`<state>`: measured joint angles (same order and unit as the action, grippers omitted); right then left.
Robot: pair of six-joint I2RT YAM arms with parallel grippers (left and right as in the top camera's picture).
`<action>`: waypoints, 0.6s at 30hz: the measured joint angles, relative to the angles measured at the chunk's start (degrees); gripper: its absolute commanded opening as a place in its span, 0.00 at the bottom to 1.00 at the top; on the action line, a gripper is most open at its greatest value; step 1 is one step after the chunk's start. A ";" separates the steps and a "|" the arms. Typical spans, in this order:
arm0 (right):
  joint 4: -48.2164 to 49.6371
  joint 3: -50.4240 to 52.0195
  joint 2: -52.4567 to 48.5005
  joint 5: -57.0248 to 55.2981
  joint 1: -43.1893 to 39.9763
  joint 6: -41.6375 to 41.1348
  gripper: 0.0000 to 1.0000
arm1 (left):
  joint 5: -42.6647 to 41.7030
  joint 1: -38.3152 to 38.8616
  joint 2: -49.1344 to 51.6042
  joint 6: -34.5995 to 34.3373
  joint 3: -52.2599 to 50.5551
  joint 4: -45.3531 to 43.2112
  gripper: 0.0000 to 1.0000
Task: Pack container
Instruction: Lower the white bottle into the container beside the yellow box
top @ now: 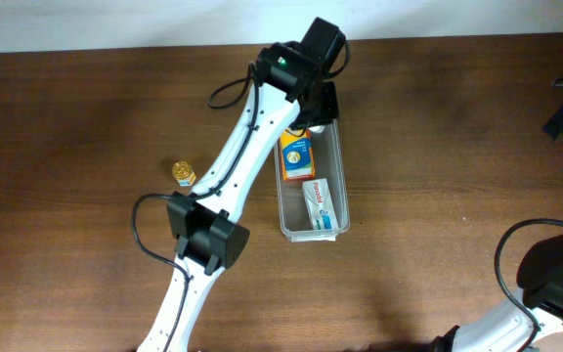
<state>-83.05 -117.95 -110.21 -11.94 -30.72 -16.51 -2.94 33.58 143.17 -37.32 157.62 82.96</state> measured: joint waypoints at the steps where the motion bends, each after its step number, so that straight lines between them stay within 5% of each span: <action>1: 0.00 0.00 0.00 0.00 0.00 -0.02 0.98 | 0.00 0.00 0.35 -0.04 0.00 0.00 0.07; 18: 0.00 0.00 0.00 0.00 0.00 0.00 0.98 | 0.33 0.02 2.93 -0.04 -0.02 -0.04 0.08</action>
<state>-83.05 -117.95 -110.21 -11.94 -30.72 -16.51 -2.61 33.61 146.10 -37.36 157.60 82.91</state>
